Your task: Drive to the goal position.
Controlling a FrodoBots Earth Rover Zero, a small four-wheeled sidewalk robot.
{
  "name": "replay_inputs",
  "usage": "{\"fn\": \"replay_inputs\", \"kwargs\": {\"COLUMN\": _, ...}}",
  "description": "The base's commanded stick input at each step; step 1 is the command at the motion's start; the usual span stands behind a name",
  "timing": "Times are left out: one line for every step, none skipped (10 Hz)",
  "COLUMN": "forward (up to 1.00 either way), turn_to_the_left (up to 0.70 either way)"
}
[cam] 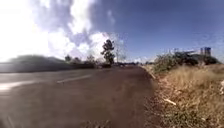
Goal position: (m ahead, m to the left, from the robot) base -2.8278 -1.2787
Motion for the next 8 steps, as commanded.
{"fn": "replay_inputs", "kwargs": {"forward": 0.0, "turn_to_the_left": 0.5}}
{"fn": "replay_inputs", "kwargs": {"forward": 0.0, "turn_to_the_left": 0.5}}
{"fn": "replay_inputs", "kwargs": {"forward": 0.0, "turn_to_the_left": 0.5}}
{"fn": "replay_inputs", "kwargs": {"forward": 0.0, "turn_to_the_left": 0.5}}
{"fn": "replay_inputs", "kwargs": {"forward": 0.0, "turn_to_the_left": 0.5}}
{"fn": "replay_inputs", "kwargs": {"forward": 0.0, "turn_to_the_left": 0.5}}
{"fn": "replay_inputs", "kwargs": {"forward": 0.0, "turn_to_the_left": 0.5}}
{"fn": "replay_inputs", "kwargs": {"forward": 0.0, "turn_to_the_left": 0.5}}
